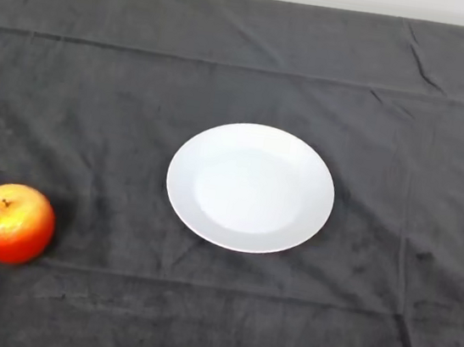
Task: Move the apple to the plate
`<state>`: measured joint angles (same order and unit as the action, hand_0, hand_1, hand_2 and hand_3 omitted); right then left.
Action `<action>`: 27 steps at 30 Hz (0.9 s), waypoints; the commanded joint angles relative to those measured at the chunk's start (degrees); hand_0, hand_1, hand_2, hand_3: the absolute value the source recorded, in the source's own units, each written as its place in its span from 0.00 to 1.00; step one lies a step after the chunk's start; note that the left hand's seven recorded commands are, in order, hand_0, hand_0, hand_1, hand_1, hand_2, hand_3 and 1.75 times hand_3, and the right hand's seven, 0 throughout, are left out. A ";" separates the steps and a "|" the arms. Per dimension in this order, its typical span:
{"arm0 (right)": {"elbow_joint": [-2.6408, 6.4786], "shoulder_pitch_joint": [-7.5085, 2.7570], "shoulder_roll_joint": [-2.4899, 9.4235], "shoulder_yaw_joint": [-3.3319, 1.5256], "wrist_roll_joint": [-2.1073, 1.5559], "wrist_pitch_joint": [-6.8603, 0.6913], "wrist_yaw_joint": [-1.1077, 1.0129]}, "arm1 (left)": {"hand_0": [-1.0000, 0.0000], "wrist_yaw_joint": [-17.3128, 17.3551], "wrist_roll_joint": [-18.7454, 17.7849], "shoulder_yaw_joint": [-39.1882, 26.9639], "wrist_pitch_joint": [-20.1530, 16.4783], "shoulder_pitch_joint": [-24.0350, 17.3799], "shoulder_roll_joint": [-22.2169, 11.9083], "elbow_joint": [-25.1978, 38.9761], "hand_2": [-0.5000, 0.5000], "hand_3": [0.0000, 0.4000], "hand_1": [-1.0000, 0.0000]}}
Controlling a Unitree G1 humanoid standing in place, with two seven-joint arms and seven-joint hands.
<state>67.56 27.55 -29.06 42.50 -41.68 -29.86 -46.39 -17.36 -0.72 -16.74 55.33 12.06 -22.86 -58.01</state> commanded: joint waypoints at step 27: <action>0.77 0.00 -0.29 0.29 -0.18 -0.08 0.09 | 1.00 -0.56 3.38 11.59 -10.37 -0.24 2.18 9.36 0.50 0.00 1.00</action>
<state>67.56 27.55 -29.06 42.51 -41.68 -29.86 -46.39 -18.03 1.67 -6.29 45.58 10.25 -20.36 -48.18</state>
